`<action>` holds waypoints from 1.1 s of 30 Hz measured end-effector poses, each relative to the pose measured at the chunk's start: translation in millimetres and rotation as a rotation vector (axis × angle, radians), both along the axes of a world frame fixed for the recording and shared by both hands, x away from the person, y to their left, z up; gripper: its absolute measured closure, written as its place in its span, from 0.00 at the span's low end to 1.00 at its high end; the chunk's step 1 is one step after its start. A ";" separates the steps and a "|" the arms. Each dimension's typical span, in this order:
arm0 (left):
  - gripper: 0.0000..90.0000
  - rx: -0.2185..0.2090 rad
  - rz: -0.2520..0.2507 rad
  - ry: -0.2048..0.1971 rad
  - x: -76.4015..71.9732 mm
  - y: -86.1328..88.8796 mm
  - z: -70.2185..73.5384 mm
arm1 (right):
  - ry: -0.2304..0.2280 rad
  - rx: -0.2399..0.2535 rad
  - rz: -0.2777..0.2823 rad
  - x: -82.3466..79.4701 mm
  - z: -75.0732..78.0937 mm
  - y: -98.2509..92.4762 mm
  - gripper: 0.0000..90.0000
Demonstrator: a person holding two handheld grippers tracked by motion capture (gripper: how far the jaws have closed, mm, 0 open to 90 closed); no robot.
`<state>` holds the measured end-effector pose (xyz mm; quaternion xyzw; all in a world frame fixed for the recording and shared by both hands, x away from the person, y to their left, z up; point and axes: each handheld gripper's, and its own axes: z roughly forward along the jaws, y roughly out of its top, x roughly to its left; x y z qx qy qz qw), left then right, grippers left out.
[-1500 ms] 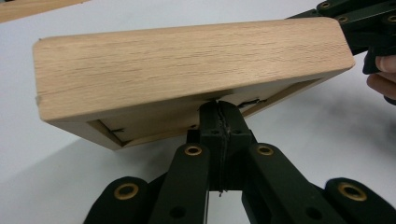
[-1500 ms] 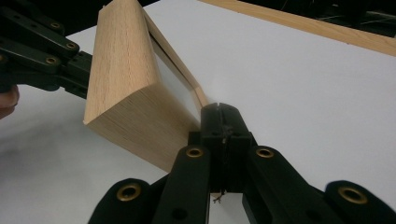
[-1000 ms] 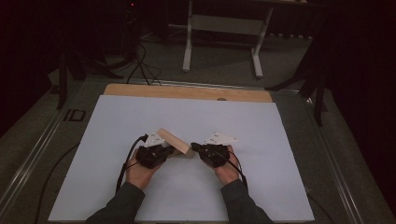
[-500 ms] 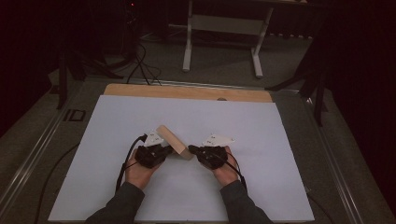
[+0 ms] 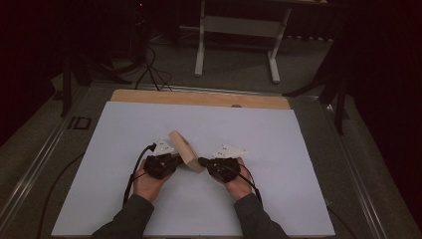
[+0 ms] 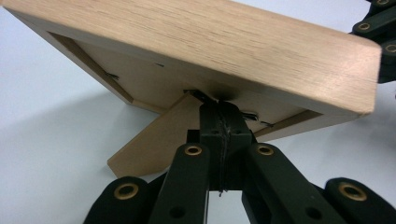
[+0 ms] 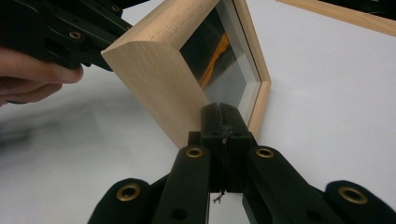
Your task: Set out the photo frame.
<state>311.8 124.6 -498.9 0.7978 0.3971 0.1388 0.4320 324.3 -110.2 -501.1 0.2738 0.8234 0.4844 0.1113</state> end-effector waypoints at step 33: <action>0.99 -0.032 0.029 0.025 5.7 9.4 -5.0 | 0.007 0.009 0.024 -6.9 -3.2 13.5 1.00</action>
